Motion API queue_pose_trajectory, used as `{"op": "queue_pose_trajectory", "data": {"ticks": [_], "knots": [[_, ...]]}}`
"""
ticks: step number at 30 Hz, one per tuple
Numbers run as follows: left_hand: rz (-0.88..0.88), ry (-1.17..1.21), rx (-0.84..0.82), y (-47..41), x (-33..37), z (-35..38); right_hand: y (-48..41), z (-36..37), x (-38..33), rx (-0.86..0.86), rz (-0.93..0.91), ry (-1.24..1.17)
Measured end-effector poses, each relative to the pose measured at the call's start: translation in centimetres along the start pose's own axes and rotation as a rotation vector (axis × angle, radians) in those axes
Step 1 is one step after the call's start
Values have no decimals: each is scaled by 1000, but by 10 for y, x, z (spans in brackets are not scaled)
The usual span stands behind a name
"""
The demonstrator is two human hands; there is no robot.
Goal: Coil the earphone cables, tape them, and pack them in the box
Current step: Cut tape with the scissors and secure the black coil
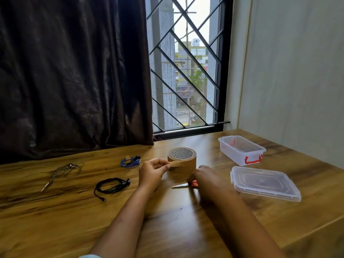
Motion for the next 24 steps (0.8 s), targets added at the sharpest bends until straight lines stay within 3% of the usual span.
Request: {"op": "queue_pose_trajectory", "data": {"ticks": [9, 13, 19, 24], "knots": [[-17, 12, -8, -1, -3, 0, 10, 2, -6, 5, 55, 80], [-26, 19, -21, -1, -4, 0, 19, -15, -10, 29, 97, 285], [-12, 23, -20, -2, -3, 0, 27, -10, -14, -19, 63, 340], [-30, 53, -33, -5, -7, 1, 29, -5, -13, -52, 25, 99]]}}
Point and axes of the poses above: each hand's wrist, its own y-axis away from the middle knuckle, its own z-axis out of the palm, x = y × z, the point moved 8 cm from there along -y, towards the middle knuckle, and after that the axes turned 5 degrees about -y, right-handed, at the moved point
